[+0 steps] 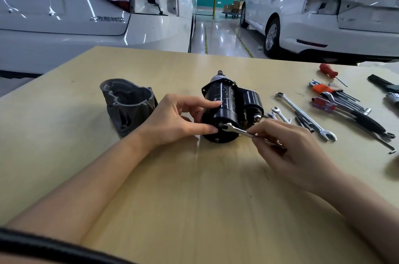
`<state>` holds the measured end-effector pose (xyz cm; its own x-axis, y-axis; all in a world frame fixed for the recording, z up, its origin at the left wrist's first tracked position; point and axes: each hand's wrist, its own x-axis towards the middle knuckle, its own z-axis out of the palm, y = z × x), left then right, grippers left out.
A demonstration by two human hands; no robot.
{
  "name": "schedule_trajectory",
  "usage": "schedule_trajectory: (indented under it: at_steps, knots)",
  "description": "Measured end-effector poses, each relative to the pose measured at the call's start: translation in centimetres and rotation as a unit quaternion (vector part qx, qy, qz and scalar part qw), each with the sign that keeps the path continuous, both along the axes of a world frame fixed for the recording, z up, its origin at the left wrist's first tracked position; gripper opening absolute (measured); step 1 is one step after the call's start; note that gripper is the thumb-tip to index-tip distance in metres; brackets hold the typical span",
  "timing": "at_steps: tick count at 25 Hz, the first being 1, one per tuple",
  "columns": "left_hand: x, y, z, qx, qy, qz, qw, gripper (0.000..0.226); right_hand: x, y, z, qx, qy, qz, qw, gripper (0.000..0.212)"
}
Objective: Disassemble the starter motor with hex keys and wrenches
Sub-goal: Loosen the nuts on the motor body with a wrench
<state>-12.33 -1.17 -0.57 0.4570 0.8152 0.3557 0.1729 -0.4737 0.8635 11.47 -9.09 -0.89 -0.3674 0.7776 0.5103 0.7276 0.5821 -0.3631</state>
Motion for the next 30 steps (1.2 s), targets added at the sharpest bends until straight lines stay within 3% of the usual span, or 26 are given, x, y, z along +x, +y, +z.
schedule_trajectory:
  at_steps: [11,15,18,21,23,25,28,30]
  knots:
    - [-0.3,0.0,0.2,-0.025,0.011,-0.022,0.999,0.055,-0.4,0.0,1.5,0.057,-0.045,-0.046,0.996,0.012]
    - [-0.4,-0.3,0.4,-0.030,0.023,-0.025,0.999,0.052,-1.9,0.1,7.4,0.126,-0.187,-0.042,0.973,0.009]
    - [-0.3,-0.5,0.5,-0.020,0.016,-0.017,1.000,0.051,-4.9,0.4,11.3,0.130,-0.328,-0.004,0.936,0.006]
    - [-0.4,-0.7,0.6,-0.006,0.023,0.002,1.000,0.041,-8.9,0.4,12.8,0.147,-0.412,0.023,0.899,0.033]
    - [-0.4,-0.6,0.5,-0.017,0.046,0.030,0.998,0.032,-11.3,-0.1,12.3,0.166,-0.433,0.047,0.885,0.039]
    - [-0.4,-0.7,0.5,-0.026,0.063,0.054,0.996,0.038,-12.2,-0.3,12.1,0.156,-0.464,0.059,0.870,0.039]
    - [-0.1,-1.2,1.0,0.005,0.046,0.028,0.999,0.039,-9.5,0.0,13.1,0.145,-0.439,0.055,0.885,0.031]
    - [0.0,-1.1,1.1,0.010,0.040,0.003,0.999,0.044,-5.9,0.5,13.3,0.124,-0.341,0.027,0.931,0.010]
